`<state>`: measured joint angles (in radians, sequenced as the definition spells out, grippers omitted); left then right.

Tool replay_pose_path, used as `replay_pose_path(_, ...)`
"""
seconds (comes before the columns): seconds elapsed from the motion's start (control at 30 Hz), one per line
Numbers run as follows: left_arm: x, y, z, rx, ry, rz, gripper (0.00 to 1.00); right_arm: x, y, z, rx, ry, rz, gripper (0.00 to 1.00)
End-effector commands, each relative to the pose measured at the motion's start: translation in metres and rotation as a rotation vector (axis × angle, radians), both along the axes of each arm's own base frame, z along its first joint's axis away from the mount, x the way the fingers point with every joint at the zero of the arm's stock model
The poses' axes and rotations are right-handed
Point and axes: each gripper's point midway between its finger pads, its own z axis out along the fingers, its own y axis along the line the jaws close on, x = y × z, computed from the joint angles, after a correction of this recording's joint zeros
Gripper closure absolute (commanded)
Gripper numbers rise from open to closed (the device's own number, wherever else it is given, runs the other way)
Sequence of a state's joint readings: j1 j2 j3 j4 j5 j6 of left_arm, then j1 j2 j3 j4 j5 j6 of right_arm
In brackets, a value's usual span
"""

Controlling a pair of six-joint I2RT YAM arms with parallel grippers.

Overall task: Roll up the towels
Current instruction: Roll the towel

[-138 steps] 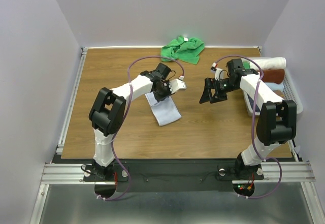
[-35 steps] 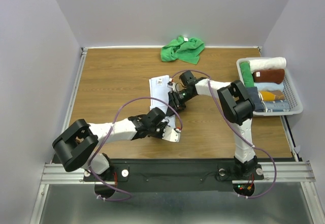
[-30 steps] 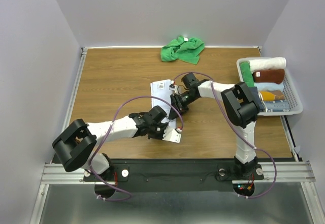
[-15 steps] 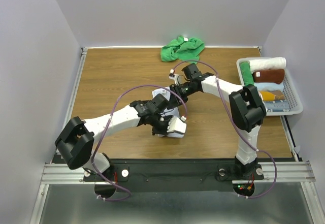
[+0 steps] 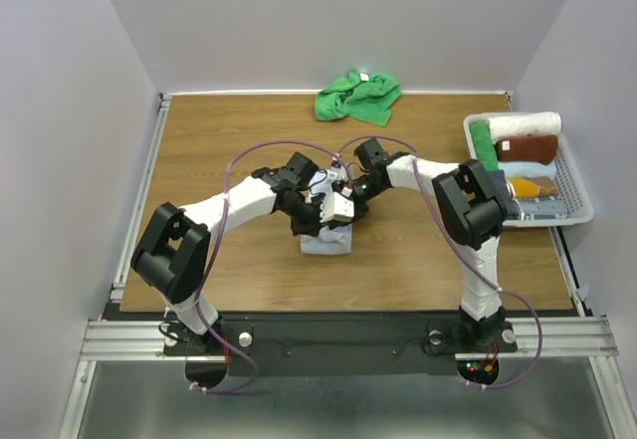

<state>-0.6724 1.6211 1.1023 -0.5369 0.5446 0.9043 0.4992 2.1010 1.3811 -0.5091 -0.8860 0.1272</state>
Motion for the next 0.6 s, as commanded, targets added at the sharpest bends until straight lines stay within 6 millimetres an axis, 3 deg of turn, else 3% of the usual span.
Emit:
replay_pose_path(0.0, 0.024, -0.01, 0.013, -0.041, -0.061, -0.001, 1.0, 0.02, 0.011, 0.032, 0.054, -0.107, 0.004, 0.47)
replay_pose_path(0.13, 0.031, -0.015, 0.012, -0.049, -0.071, -0.005, 1.0, 0.039, 0.005, 0.054, 0.064, -0.159, -0.04, 0.4)
replay_pose_path(0.33, 0.04, -0.023, 0.024, -0.069, -0.098, -0.013, 0.99, 0.065, -0.018, 0.084, 0.091, -0.204, -0.124, 0.39)
replay_pose_path(0.57, 0.053, -0.026, 0.016, -0.04, -0.115, -0.02, 0.98, 0.055, -0.027, 0.091, 0.116, -0.182, -0.106, 0.29)
